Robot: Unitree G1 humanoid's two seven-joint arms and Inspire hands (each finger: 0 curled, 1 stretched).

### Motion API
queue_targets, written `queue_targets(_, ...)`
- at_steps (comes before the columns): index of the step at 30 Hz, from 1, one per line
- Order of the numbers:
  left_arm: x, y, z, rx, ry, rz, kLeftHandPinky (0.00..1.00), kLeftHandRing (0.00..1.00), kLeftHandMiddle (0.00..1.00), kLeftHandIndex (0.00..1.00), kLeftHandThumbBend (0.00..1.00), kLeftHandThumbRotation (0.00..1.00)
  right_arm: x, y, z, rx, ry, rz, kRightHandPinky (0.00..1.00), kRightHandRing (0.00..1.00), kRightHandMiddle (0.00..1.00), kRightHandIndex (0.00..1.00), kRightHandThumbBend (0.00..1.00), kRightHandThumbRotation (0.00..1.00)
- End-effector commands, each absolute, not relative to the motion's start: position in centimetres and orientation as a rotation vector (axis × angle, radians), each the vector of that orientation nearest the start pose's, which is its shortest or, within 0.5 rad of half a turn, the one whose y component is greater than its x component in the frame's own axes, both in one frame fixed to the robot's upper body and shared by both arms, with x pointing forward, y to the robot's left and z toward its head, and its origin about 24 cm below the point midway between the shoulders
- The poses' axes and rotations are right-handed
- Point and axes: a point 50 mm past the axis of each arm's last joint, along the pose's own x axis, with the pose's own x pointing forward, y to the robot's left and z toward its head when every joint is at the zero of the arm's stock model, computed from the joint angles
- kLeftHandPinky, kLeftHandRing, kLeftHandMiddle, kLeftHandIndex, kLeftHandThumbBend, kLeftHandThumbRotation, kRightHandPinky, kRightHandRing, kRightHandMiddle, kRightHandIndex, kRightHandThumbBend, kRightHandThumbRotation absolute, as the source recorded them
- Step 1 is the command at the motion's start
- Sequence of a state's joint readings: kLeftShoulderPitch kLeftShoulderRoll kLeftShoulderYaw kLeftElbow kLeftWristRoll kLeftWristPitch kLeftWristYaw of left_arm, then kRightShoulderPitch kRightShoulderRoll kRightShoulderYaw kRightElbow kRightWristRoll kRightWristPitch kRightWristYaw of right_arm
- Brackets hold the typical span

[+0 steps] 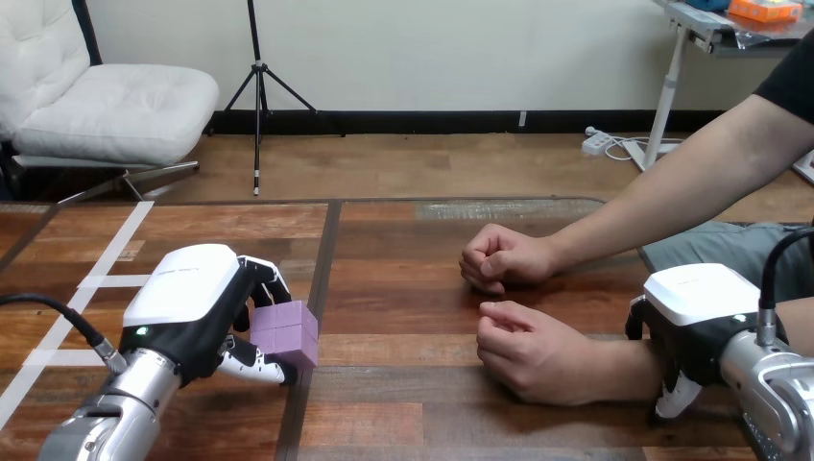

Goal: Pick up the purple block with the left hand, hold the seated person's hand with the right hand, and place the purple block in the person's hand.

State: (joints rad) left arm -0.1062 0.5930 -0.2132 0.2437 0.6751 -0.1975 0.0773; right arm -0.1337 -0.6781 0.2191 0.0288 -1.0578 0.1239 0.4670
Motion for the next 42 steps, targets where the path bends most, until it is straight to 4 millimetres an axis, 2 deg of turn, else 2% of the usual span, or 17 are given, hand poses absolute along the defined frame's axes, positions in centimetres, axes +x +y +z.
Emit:
queue_targets(1, 27.5, 22.4, 6.1, 1.275, -0.142, -0.198, 0.39, 0.43, 0.48, 0.48, 0.71, 0.00, 28.2, -24.4, 7.1, -1.769, 0.400, 0.372, 0.55, 0.64, 0.69, 0.71, 0.75, 0.02)
queue_targets(10, 27.4, 22.5, 6.1, 1.278, -0.145, -0.200, 0.40, 0.44, 0.49, 0.48, 0.73, 0.00, 28.5, -24.5, 6.3, -1.808, 0.411, 0.409, 0.60, 0.66, 0.69, 0.69, 0.74, 0.06)
queue_targets(22, 27.4, 22.4, 6.3, 1.269, -0.145, -0.203, 0.40, 0.44, 0.49, 0.48, 0.73, 0.00, 28.3, -24.4, 5.7, -1.782, 0.394, 0.413, 0.71, 0.73, 0.75, 0.72, 0.73, 0.01)
queue_targets(30, 27.3, 22.4, 6.3, 1.269, -0.144, -0.203, 0.39, 0.43, 0.48, 0.48, 0.73, 0.00, 28.5, -24.2, 5.3, -1.799, 0.429, 0.447, 0.78, 0.77, 0.79, 0.75, 0.72, 0.03)
queue_targets(37, 27.3, 22.4, 6.2, 1.267, -0.145, -0.203, 0.39, 0.43, 0.48, 0.48, 0.74, 0.00, 28.6, -24.0, 4.9, -1.791, 0.442, 0.464, 0.80, 0.79, 0.80, 0.77, 0.70, 0.04)
queue_targets(42, 27.2, 22.4, 6.3, 1.266, -0.147, -0.205, 0.40, 0.44, 0.48, 0.48, 0.74, 0.00, 28.6, -24.0, 4.6, -1.788, 0.440, 0.474, 0.81, 0.80, 0.81, 0.77, 0.67, 0.02)
